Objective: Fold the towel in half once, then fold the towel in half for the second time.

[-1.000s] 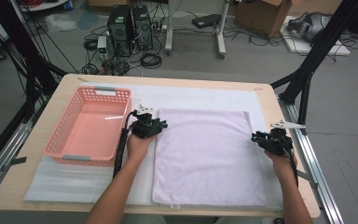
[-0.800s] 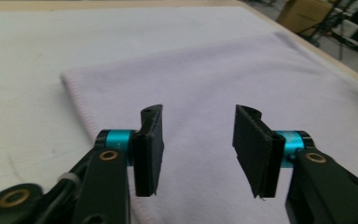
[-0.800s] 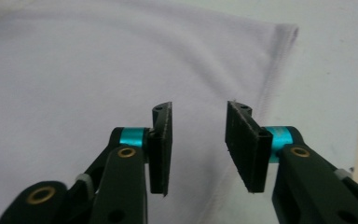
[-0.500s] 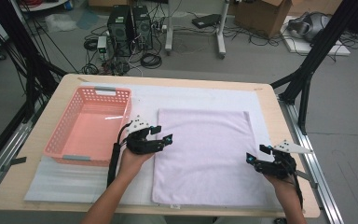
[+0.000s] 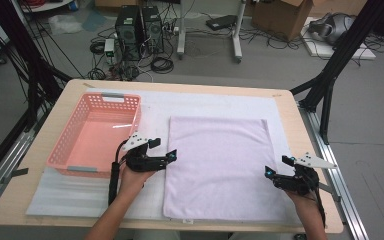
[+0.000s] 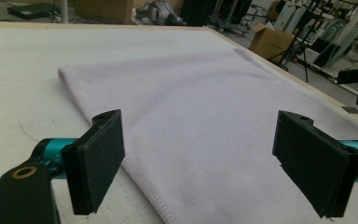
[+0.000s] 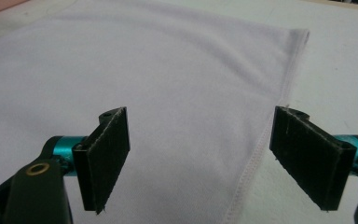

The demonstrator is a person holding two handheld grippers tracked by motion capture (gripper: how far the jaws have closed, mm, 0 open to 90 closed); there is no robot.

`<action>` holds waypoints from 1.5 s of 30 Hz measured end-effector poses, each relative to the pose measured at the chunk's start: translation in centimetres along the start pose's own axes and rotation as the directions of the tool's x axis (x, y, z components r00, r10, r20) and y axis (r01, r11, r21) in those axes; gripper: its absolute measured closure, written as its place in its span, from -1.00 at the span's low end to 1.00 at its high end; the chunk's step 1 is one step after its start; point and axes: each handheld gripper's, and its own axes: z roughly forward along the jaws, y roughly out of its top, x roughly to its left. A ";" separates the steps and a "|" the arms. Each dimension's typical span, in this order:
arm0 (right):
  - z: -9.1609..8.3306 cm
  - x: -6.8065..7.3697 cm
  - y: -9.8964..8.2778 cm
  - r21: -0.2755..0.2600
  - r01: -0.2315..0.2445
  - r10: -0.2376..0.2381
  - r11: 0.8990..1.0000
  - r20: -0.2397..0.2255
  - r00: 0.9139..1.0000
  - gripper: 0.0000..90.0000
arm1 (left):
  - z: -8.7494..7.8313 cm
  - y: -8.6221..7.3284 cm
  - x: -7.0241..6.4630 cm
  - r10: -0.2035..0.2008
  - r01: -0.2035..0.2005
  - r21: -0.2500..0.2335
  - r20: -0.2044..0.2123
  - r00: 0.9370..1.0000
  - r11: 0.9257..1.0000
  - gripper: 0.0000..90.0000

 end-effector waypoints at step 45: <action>1.0 -1.8 0.2 0.027 -0.038 0.038 0.999 -0.014 0.999 -0.58 | 1.7 -0.2 0.0 -0.023 0.028 0.091 -0.056 0.998 0.995 -0.40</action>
